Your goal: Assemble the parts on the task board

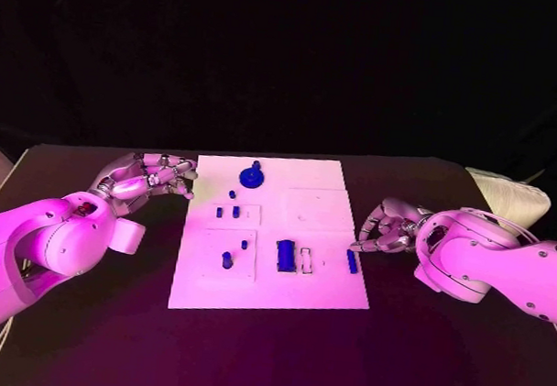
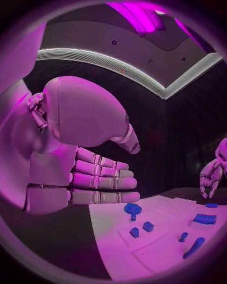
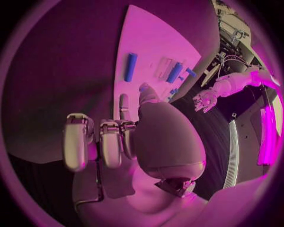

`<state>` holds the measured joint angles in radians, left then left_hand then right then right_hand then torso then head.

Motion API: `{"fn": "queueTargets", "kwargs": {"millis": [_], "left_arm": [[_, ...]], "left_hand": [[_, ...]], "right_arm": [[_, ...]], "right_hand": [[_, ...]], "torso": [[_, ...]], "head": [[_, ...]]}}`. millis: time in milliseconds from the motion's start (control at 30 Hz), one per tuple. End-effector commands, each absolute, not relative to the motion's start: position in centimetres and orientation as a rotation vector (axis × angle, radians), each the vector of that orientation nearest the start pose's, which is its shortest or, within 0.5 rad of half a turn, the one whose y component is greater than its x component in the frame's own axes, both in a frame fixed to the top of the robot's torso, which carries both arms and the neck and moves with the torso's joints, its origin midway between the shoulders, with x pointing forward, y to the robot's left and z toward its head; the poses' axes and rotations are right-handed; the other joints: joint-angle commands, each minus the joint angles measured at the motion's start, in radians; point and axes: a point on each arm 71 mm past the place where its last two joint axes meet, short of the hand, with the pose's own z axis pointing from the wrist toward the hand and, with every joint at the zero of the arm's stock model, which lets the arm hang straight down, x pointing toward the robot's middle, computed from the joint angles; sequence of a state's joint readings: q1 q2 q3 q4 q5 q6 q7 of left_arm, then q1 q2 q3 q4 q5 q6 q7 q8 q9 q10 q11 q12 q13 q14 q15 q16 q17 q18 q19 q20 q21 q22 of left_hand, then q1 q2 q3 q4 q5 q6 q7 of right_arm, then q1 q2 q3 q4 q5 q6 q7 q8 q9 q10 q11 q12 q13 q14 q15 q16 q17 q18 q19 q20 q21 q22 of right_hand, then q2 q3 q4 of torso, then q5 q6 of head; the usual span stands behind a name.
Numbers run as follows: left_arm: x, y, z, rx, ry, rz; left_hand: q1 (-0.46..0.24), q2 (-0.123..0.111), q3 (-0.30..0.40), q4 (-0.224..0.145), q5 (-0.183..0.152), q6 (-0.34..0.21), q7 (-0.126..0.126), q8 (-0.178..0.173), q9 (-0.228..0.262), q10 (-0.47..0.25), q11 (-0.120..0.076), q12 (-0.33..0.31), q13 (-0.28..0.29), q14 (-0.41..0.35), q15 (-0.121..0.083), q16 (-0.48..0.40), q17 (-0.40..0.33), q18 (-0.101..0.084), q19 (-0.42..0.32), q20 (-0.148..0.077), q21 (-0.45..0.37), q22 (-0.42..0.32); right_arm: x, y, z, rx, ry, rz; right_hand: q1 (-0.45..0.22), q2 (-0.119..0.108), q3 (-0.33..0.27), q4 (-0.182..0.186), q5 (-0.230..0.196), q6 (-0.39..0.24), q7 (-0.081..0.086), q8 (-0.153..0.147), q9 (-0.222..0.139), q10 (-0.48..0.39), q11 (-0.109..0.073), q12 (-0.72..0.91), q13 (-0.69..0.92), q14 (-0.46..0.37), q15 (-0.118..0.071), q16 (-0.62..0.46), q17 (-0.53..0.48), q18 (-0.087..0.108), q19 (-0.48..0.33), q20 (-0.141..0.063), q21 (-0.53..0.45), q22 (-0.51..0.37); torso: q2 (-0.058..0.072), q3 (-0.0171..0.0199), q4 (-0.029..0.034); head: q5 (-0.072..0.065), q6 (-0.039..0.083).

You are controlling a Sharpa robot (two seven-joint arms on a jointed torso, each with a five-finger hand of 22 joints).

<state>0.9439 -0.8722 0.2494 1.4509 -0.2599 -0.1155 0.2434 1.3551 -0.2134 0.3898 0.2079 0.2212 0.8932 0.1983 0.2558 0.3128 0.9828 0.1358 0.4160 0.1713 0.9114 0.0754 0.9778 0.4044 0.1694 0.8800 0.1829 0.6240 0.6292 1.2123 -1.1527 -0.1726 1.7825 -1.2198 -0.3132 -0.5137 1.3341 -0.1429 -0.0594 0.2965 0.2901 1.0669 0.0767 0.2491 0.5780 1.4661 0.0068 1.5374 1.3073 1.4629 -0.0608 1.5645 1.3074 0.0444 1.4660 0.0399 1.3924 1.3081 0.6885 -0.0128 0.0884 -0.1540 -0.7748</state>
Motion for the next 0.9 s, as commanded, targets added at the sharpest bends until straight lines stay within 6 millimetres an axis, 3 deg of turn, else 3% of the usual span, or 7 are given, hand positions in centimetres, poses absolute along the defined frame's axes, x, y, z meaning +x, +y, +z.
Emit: {"fn": "queueTargets", "kwargs": {"millis": [33, 200, 900], "left_arm": [[48.5, 24.1, -20.8, -1.051, 1.535, -1.583], [48.4, 24.1, -20.9, -1.05, 1.535, -1.587], [48.3, 24.3, -20.9, -1.053, 1.542, -1.584]], "left_hand": [[0.011, -0.004, -0.022, 0.017, -0.022, -0.006, -0.003, 0.007, 0.002, -0.008, -0.002, 0.007, 0.002, -0.008, 0.002, 0.007, 0.002, 0.013, 0.017, -0.001, -0.017, -0.013], [0.017, -0.004, -0.044, 0.039, -0.041, -0.007, -0.004, 0.009, 0.003, -0.011, -0.001, 0.012, 0.005, -0.008, 0.003, 0.008, 0.004, 0.013, 0.028, -0.001, -0.034, -0.026], [0.025, 0.0, -0.053, 0.048, -0.044, -0.008, -0.004, 0.01, 0.003, -0.013, -0.002, 0.014, 0.006, -0.009, 0.003, 0.008, 0.004, 0.013, 0.034, -0.001, -0.042, -0.032]], "right_arm": [[41.0, -30.0, -22.2, 0.282, 1.996, 0.24], [40.4, -30.1, -23.0, 0.266, 2.015, 0.225], [40.3, -28.7, -24.5, 0.228, 2.03, 0.227]], "right_hand": [[-0.023, 0.003, -0.008, -0.001, -0.001, 0.008, 0.001, 0.0, -0.001, 0.087, -0.004, -0.004, 0.243, 0.108, -0.001, 0.006, 0.263, -0.013, 0.072, 0.003, -0.003, 0.221], [-0.043, 0.004, -0.011, -0.001, -0.003, 0.018, -0.003, 0.008, 0.001, 0.087, -0.007, -0.003, 0.243, 0.108, -0.003, 0.006, 0.263, -0.013, 0.072, 0.002, -0.002, 0.221], [-0.042, 0.003, -0.01, -0.003, -0.004, 0.027, -0.01, 0.018, 0.004, 0.087, -0.013, -0.004, 0.243, 0.108, -0.007, 0.006, 0.263, -0.013, 0.072, -0.001, -0.004, 0.221]], "torso": [[0.001, -0.0002, 0.0001], [0.001, 0.0004, -0.0002], [0.002, -0.0002, 0.0006]], "head": [[-0.001, -0.001], [0.0, -0.004], [0.007, -0.011]]}}
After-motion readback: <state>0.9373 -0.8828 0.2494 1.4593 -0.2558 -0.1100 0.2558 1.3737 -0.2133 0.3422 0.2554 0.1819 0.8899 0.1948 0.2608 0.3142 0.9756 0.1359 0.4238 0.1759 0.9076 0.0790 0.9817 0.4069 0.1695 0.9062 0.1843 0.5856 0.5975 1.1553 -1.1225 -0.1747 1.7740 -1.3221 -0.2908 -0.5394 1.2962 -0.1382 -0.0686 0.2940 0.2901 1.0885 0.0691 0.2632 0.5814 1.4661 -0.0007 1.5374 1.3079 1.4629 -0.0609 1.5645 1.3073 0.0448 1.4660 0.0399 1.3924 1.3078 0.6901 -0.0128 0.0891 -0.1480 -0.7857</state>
